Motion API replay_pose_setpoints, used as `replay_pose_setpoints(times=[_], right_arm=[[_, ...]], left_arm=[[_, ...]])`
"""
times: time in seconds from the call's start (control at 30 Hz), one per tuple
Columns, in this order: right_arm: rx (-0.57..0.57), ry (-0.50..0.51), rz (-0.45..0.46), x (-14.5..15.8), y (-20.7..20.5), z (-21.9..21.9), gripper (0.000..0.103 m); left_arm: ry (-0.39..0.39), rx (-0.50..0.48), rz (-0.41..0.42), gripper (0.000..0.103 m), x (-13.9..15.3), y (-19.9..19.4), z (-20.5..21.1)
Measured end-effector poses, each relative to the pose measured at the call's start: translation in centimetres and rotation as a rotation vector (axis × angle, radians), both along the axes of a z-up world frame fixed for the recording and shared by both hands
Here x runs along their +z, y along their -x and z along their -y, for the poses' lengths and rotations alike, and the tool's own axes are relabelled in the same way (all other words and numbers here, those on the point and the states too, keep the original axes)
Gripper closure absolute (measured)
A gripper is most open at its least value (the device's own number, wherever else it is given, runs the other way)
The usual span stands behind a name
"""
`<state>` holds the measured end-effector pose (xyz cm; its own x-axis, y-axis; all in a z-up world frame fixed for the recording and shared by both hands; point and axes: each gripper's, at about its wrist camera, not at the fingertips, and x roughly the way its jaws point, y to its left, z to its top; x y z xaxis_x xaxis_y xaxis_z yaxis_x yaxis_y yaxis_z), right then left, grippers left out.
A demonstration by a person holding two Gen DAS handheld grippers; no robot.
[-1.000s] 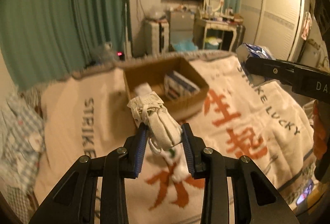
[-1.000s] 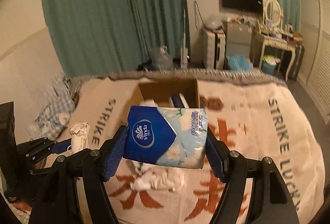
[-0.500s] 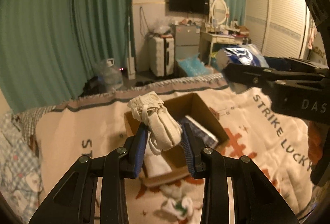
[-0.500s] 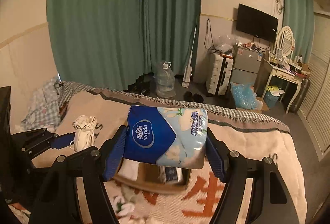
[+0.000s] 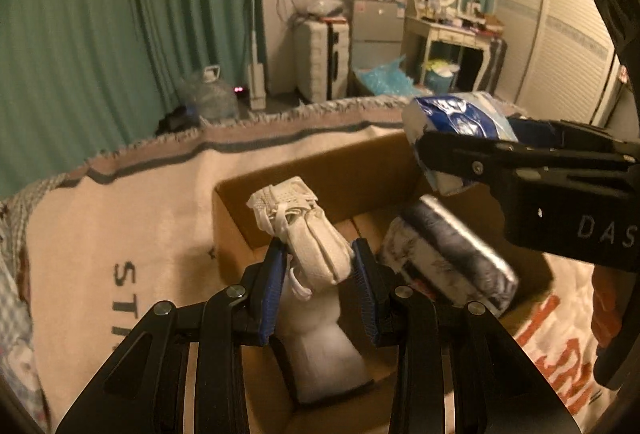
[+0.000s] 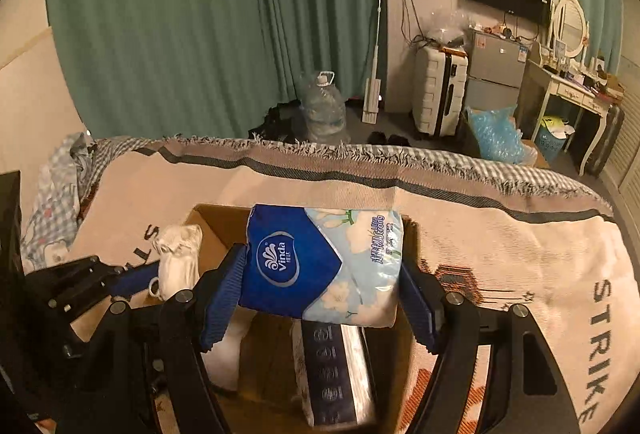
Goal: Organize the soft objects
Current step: 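Lift both held items over the cardboard box and open both grippers, then withdraw both grippers from the box back toward the pile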
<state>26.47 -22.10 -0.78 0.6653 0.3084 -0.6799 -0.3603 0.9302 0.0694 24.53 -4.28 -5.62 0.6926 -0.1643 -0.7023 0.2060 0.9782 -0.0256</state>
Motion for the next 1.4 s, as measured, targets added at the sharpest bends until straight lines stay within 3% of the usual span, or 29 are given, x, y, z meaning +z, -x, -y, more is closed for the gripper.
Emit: replay_pose_setpoints(times=[0.07,0.17,0.23,0.3,0.43,0.57,0.67,0.73,0.83,1.0,1.17,1.27,1.4], right_arm=[[0.003,-0.004,-0.004,-0.5,-0.3,-0.2,0.029],[0.005,-0.004,-0.006,-0.8,-0.6,-0.4,0.019],[-0.001,0.002,0.006,-0.4,-0.6,-0.3,0.018],[-0.014,-0.002,0.017,0.7,-0.2,-0.2,0.018],[-0.034,-0.023,0.057,3.8,1.5,0.6,0.015],[-0.043,-0.026,0.114,8.1,4.4,1.6,0.014],[-0.046,-0.020,0.174,12.3,7.6,2.1,0.013],[-0.048,-0.018,0.225,15.4,10.5,2.5,0.009],[-0.056,-0.018,0.295,19.5,14.8,3.3,0.001],[-0.069,-0.031,0.353,23.2,20.9,4.5,0.000],[-0.086,0.037,0.394,23.1,25.8,4.8,0.000],[-0.081,0.074,0.375,21.2,27.4,4.7,0.000],[-0.036,0.103,0.273,15.9,27.0,4.1,0.000]], left_arm=[[0.001,0.005,0.014,0.068,-0.2,0.0,0.0],[0.003,0.015,0.016,0.064,-0.1,0.0,0.0],[0.000,0.038,0.002,0.038,0.2,-0.1,0.0],[0.011,0.081,0.021,0.026,1.2,0.5,-0.5],[0.025,0.110,0.048,0.026,4.1,2.0,-1.2],[0.005,0.126,0.136,0.026,9.0,5.0,-1.8],[0.019,0.133,0.196,0.025,12.9,7.7,-2.3],[0.020,0.137,0.246,0.016,15.5,10.0,-2.3],[0.016,0.142,0.325,0.012,18.9,13.4,-2.5],[0.025,0.154,0.382,0.011,22.3,18.8,-3.1],[0.011,0.180,0.395,0.011,22.5,22.4,-3.1],[0.001,0.197,0.374,0.011,20.7,23.2,-3.1],[0.017,0.200,0.311,0.011,17.0,23.2,-3.5]])
